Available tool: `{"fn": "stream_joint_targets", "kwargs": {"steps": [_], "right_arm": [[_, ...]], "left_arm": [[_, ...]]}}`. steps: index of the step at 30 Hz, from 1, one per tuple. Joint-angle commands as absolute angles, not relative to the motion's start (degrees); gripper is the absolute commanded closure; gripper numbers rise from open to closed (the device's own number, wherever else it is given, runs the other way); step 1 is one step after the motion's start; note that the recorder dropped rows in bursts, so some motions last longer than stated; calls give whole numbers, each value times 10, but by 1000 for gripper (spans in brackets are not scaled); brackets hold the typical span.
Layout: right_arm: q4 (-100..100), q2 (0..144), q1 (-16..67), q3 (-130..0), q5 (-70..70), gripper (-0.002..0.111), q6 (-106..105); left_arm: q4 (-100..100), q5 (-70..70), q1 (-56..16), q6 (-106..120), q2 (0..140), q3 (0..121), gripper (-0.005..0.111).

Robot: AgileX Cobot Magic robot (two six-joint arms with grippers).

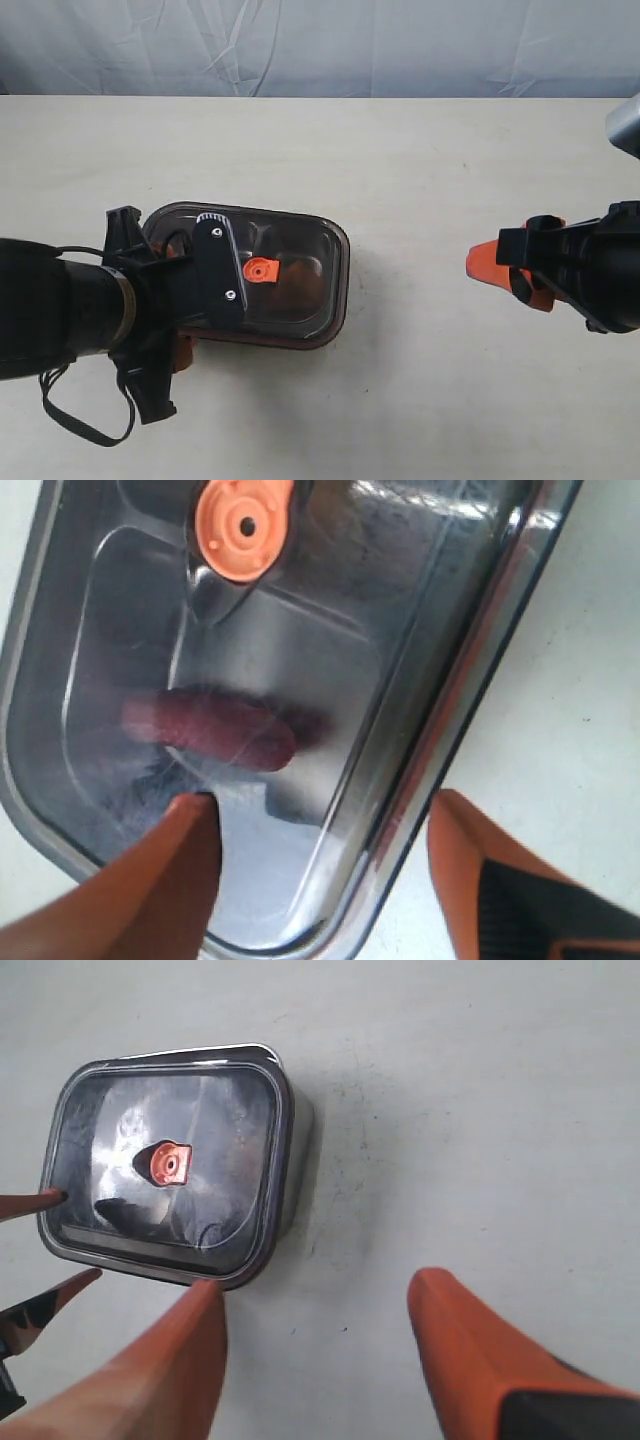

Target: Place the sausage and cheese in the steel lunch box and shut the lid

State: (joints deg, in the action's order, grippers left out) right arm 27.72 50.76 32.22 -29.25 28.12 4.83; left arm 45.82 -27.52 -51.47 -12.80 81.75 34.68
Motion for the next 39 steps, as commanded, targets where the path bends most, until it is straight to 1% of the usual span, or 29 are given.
{"fn": "stream_joint_targets", "kwargs": {"steps": [1,7,9,10,11,12,14,15,18,22,27,30,32,35,39], "right_arm": [[277,506,320,-290,278,53,46],[278,506,320,-290,278,53,46],[287,506,320,-290,284,53,46],[292,506,320,-290,288,56,46],[295,506,320,-290,291,61,46],[298,506,320,-290,294,70,46],[301,506,320,-289,295,93,46],[301,506,320,-289,295,108,46],[310,510,320,-289,292,109,46],[313,544,320,-289,287,109,34],[348,623,322,-289,288,109,0],[430,678,322,-289,277,109,-72],[525,716,322,-291,273,109,-167],[617,773,322,-307,296,109,-269],[634,834,322,-337,331,109,-289]], "left_arm": [[459,-286,-515,-126,820,349,49],[481,-292,-515,-126,820,349,49],[486,-306,-515,-126,812,350,51],[486,-315,-515,-127,804,354,53],[486,-324,-515,-129,795,357,56],[485,-336,-515,-129,782,362,60],[481,-365,-515,-130,753,372,72],[481,-380,-515,-134,736,376,81],[480,-401,-515,-171,691,380,107],[467,-398,-515,-176,655,380,106],[465,-425,-515,-179,651,380,106],[465,-440,-515,-179,651,380,106],[467,-451,-515,-179,651,380,106],[471,-475,-515,-179,651,380,106],[476,-498,-515,-179,651,380,106]]}}
